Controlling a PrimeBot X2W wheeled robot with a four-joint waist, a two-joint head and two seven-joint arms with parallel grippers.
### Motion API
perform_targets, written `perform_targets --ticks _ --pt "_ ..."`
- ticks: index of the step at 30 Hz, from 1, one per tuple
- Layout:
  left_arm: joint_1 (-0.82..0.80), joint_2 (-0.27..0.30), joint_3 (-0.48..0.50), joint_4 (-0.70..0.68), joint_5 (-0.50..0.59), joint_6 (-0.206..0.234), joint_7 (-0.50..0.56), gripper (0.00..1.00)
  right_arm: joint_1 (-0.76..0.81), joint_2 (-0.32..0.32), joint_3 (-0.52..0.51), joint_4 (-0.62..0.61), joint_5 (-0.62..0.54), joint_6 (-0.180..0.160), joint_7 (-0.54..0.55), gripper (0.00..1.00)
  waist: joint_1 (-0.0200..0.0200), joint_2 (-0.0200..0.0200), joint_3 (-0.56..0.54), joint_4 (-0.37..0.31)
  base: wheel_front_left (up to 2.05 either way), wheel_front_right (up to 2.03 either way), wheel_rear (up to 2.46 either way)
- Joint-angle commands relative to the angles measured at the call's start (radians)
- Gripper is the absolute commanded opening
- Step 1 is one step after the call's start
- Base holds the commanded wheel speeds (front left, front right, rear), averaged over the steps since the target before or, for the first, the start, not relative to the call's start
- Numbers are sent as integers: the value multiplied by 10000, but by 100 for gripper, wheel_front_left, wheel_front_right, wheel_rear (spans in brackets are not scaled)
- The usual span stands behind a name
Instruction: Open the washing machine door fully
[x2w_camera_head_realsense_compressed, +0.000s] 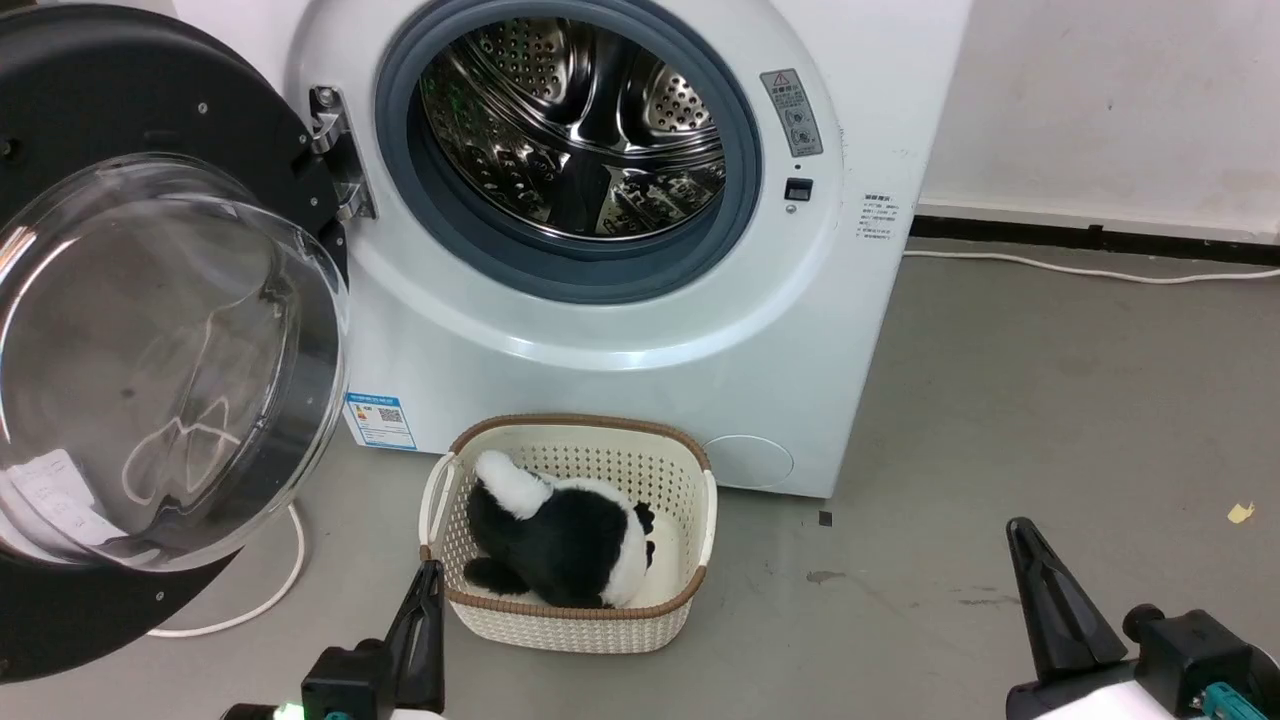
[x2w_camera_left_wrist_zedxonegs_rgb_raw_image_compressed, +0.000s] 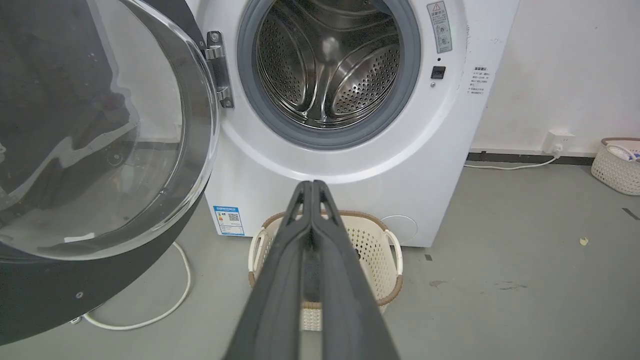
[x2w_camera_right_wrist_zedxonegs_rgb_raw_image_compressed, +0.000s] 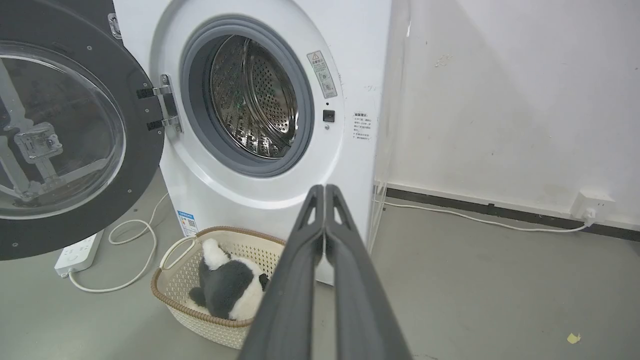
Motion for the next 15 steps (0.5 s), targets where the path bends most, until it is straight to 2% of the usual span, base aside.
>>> perform_targets --ticks 1,15 --pt "-139 -22 83 -72 123 -63 70 0 -123 10 4 -28 -93 2 63 0 0 0 5 -4 0 0 0" --pt "-219 -117 317 -190 292 -208 357 0 -210 16 45 -47 -173 2 351 0 0 0 61 -45 0 0 0"
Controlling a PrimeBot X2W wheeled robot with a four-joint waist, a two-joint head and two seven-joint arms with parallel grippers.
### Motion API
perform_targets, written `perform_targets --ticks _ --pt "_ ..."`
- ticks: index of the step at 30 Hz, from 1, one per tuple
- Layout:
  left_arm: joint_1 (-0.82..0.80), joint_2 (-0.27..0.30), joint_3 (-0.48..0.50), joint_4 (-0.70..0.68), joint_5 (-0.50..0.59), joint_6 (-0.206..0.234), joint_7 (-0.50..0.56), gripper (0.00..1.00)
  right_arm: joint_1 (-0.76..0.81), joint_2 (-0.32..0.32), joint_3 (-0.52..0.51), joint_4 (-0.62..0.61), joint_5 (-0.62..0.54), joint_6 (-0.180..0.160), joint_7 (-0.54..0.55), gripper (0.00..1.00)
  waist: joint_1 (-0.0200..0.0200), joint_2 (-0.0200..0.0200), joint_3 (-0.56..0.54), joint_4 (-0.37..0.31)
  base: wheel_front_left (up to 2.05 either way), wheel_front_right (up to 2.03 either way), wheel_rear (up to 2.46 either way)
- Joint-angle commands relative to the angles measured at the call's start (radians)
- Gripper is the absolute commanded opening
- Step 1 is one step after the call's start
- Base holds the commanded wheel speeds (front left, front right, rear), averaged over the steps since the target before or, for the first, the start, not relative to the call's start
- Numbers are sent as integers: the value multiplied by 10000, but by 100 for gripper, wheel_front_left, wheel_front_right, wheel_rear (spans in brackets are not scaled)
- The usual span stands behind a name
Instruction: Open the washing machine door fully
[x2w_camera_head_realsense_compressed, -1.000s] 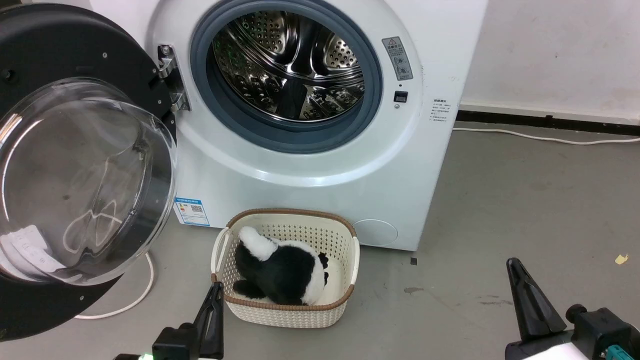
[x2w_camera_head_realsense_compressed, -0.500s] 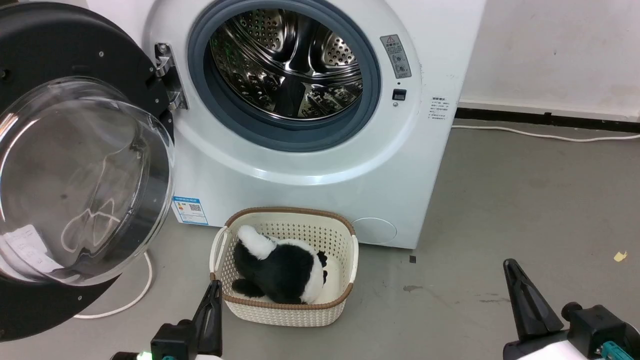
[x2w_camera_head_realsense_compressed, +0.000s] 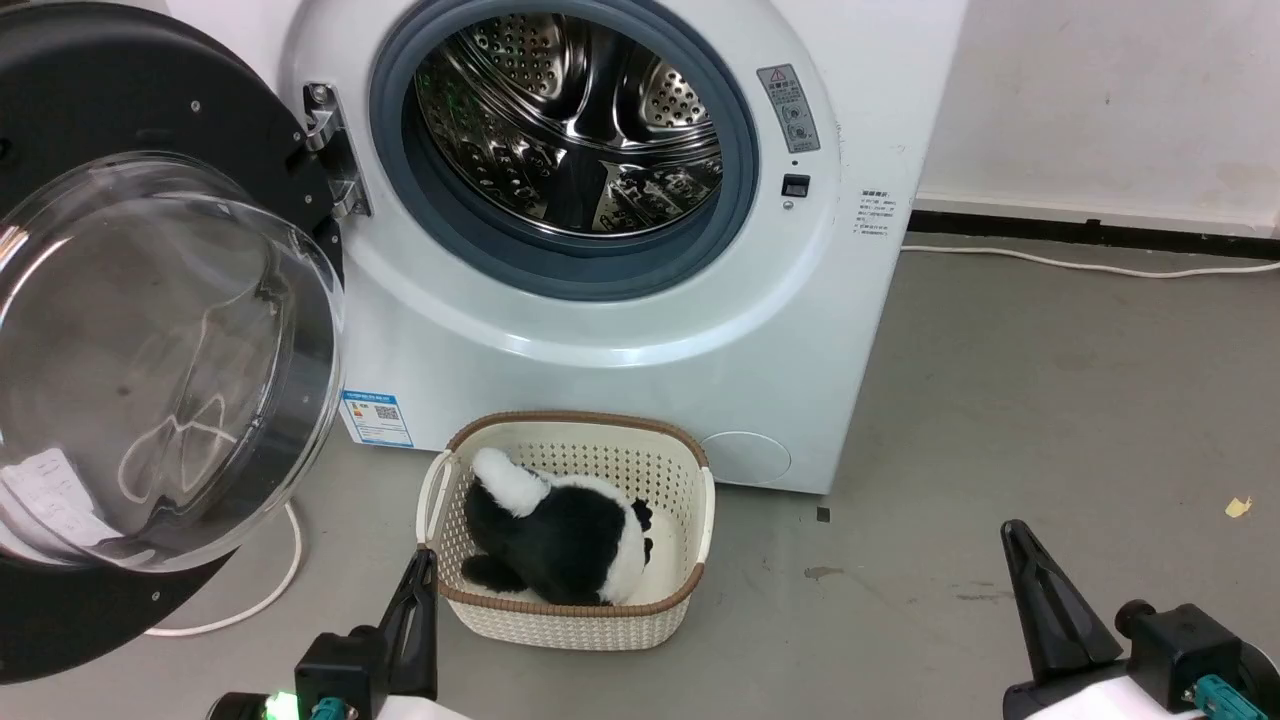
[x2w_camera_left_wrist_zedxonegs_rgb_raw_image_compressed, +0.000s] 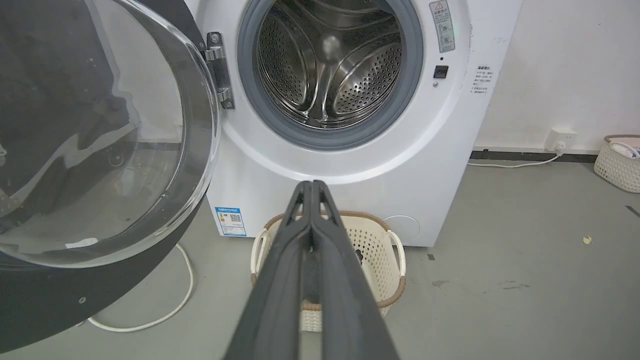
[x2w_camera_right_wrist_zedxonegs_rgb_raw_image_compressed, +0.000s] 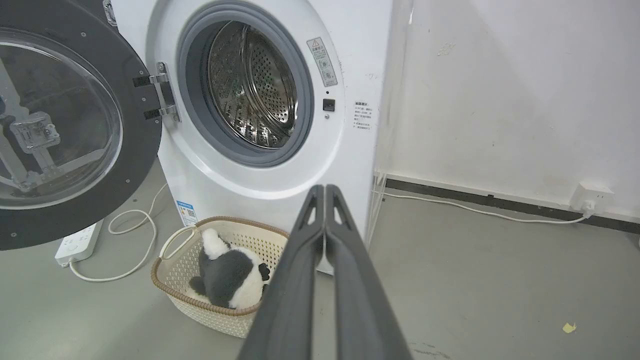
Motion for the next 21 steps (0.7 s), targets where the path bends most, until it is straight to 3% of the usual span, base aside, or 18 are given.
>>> perform_targets --ticks 1,21 --pt "-127 -30 62 -66 107 -46 70 0 -190 16 13 -39 -106 3 47 0 0 0 6 -4 0 0 0" --pt "-236 -158 381 -228 338 -243 460 0 -308 24 69 -64 -215 4 438 0 0 0 82 -60 0 0 0"
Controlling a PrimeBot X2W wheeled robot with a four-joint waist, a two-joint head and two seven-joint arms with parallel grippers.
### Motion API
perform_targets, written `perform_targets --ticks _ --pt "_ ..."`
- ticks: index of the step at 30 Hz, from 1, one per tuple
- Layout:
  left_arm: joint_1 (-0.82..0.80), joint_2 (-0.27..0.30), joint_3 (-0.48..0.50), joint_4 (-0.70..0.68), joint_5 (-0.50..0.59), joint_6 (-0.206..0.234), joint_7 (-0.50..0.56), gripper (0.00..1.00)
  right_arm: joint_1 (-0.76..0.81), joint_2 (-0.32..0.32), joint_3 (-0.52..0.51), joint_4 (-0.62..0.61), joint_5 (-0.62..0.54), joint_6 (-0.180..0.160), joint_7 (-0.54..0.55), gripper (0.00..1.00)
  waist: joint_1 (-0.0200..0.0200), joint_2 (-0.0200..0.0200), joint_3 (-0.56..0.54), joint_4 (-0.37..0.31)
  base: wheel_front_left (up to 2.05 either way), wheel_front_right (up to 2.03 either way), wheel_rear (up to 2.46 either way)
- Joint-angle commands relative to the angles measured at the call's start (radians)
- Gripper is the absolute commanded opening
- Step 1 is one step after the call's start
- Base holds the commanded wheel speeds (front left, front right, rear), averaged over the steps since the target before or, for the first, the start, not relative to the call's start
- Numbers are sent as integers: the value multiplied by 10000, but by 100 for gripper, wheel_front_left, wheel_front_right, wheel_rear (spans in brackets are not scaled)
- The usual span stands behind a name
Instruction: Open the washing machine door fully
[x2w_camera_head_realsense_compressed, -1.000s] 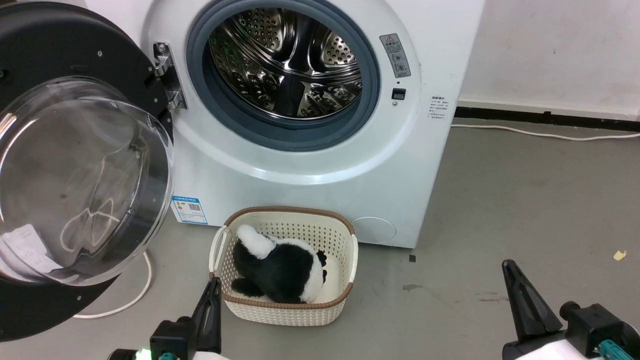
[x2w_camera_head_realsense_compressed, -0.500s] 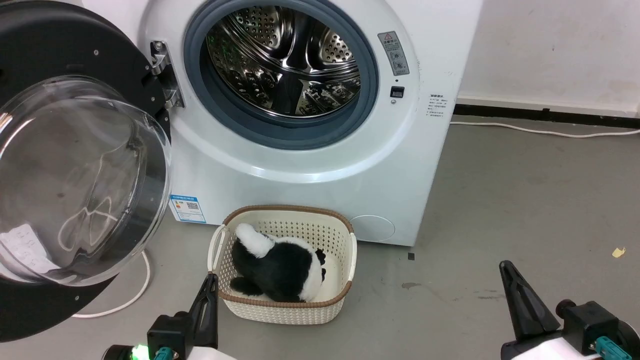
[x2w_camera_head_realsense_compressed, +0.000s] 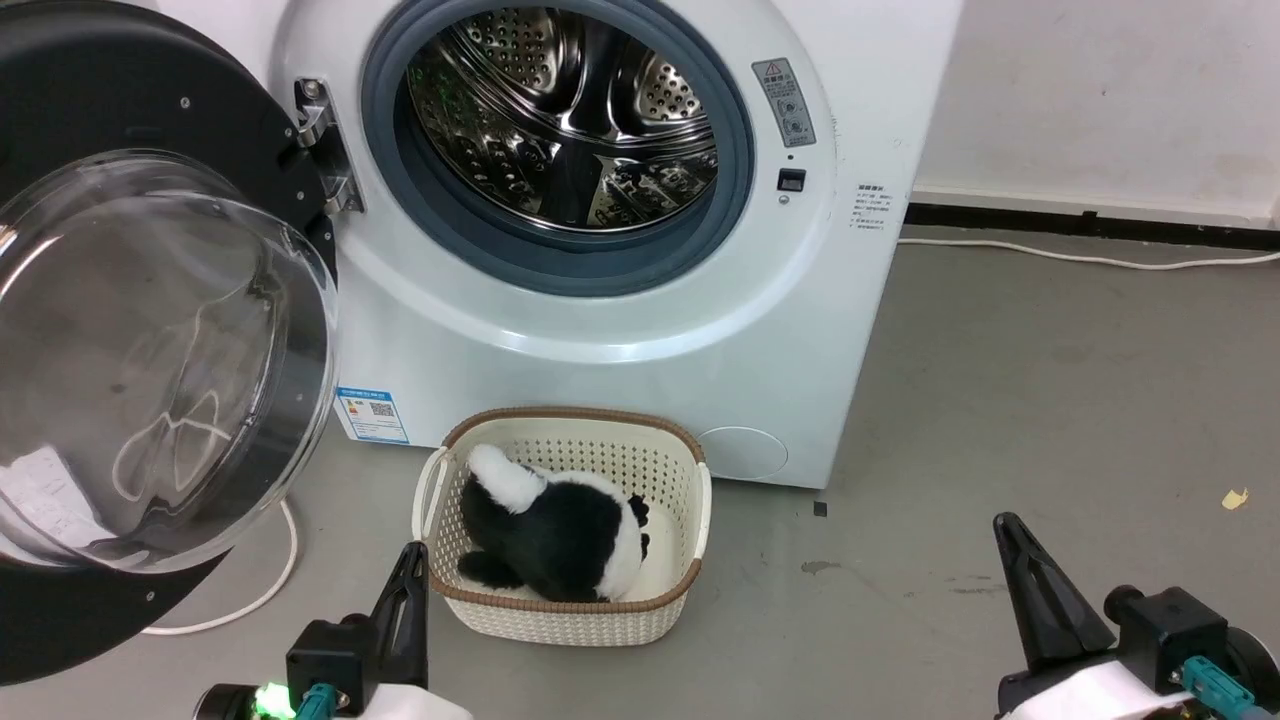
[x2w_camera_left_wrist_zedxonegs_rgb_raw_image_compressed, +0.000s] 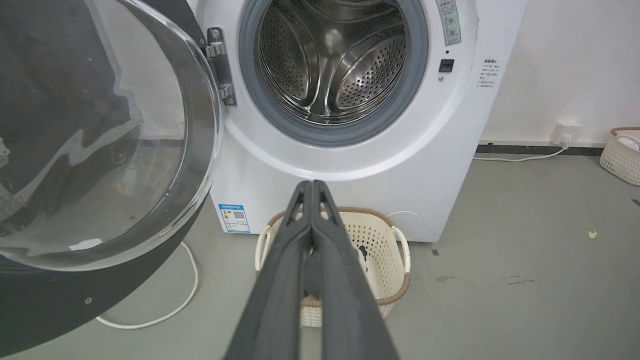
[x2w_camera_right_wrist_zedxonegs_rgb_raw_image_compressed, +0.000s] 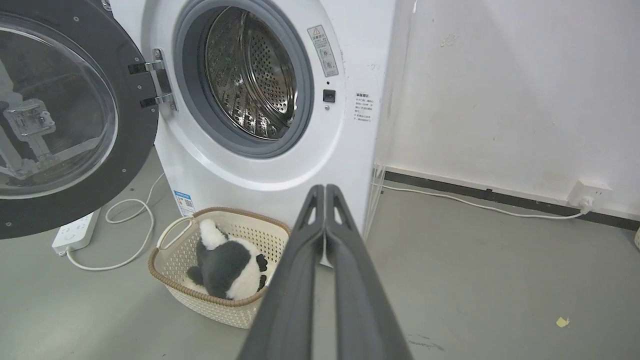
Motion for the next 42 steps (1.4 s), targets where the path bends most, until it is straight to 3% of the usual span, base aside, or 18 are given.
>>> perform_targets --ticks 1,42 --pt "-190 -78 76 -74 104 -58 88 0 -127 25 24 -53 -69 4 80 0 0 -1 7 -5 0 0 0" --pt "-425 -355 762 -421 600 -481 925 0 -380 42 143 -108 -303 6 921 0 0 -1 170 -125 0 0 0"
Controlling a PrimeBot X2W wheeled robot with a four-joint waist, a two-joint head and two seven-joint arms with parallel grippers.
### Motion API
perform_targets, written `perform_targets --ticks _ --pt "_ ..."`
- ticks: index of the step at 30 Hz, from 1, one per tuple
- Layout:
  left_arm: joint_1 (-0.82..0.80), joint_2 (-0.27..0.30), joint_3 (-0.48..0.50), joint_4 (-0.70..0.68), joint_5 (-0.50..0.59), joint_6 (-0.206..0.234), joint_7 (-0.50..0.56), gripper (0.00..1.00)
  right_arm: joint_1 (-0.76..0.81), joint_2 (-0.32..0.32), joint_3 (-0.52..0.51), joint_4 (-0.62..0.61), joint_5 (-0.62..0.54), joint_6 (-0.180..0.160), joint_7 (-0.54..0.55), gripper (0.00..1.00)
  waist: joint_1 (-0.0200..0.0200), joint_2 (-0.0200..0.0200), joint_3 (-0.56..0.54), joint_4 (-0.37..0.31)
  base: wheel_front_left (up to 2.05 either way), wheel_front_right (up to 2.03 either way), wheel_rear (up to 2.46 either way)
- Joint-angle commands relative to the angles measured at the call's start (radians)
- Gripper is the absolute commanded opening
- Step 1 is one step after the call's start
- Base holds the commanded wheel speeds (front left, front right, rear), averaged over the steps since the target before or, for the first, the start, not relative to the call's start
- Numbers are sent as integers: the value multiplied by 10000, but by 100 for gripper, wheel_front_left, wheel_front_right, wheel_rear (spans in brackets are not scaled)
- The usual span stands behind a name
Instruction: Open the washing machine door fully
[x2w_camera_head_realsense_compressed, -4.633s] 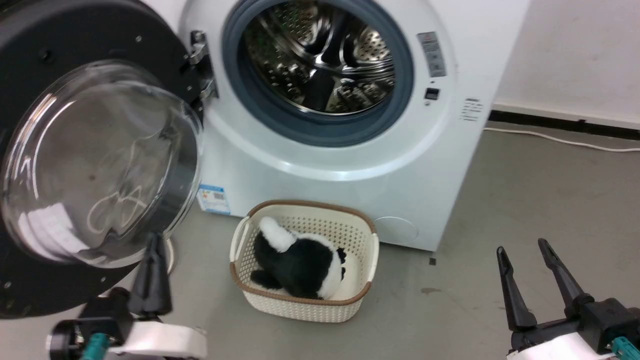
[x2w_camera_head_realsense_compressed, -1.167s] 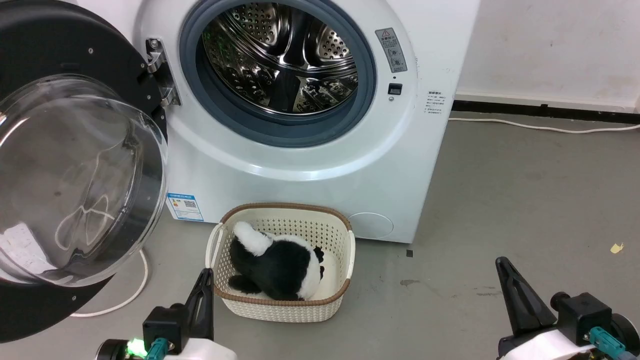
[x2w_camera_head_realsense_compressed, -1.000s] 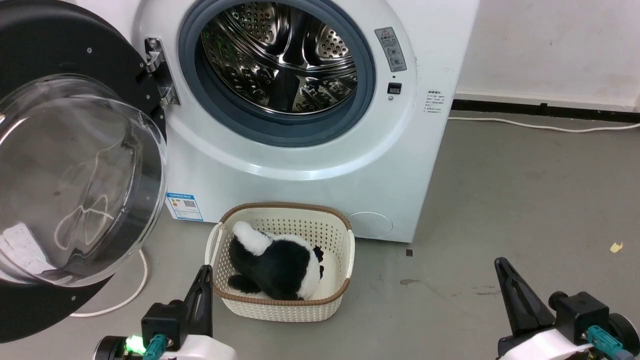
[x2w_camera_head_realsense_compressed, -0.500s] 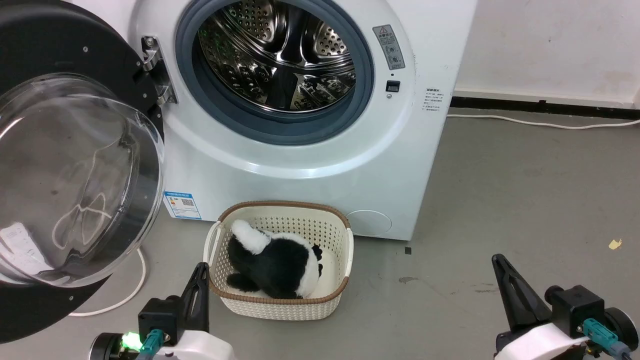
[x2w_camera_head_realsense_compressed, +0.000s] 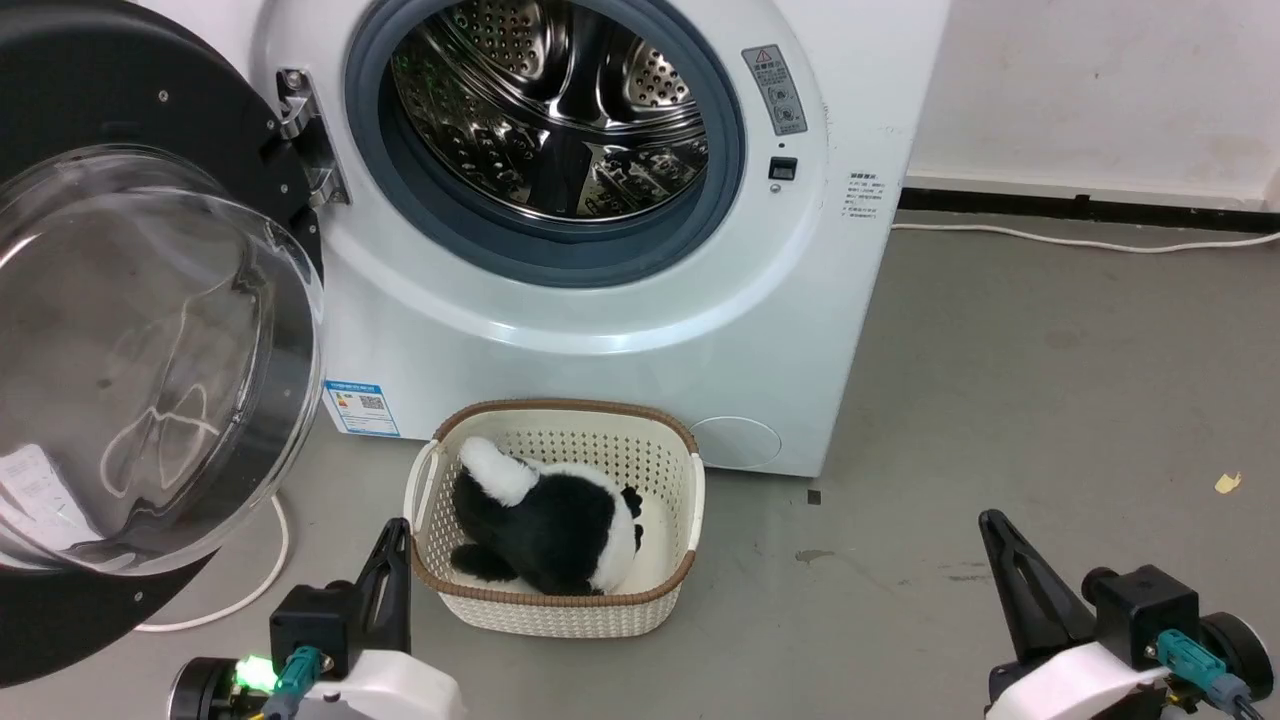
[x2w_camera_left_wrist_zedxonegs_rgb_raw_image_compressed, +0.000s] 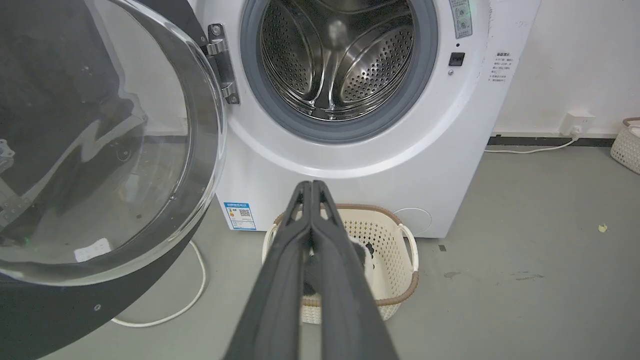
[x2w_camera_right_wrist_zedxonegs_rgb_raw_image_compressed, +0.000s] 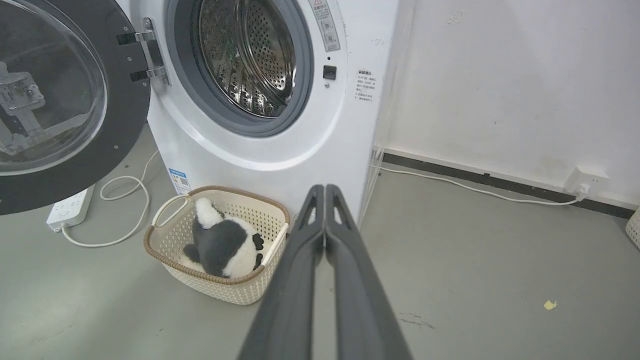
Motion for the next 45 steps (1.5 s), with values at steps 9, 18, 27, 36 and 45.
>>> perform_targets --ticks 9,18,27,36,45 --pt "-212 -126 219 -131 195 -147 218 0 -224 43 55 -63 -98 7 220 0 0 0 37 -27 0 0 0" --pt "-264 -187 370 -207 304 -240 402 0 -280 47 81 -75 -149 8 405 0 0 0 73 -54 0 0 0" --pt "-292 -220 452 -248 363 -291 501 0 -310 49 95 -81 -177 8 505 0 0 0 92 -68 0 0 0" --pt "-292 -220 452 -248 363 -291 501 0 -310 49 95 -81 -177 8 505 0 0 0 92 -68 0 0 0" --pt "-292 -220 452 -248 363 -291 501 0 -310 49 95 -81 -177 8 505 0 0 0 92 -68 0 0 0"
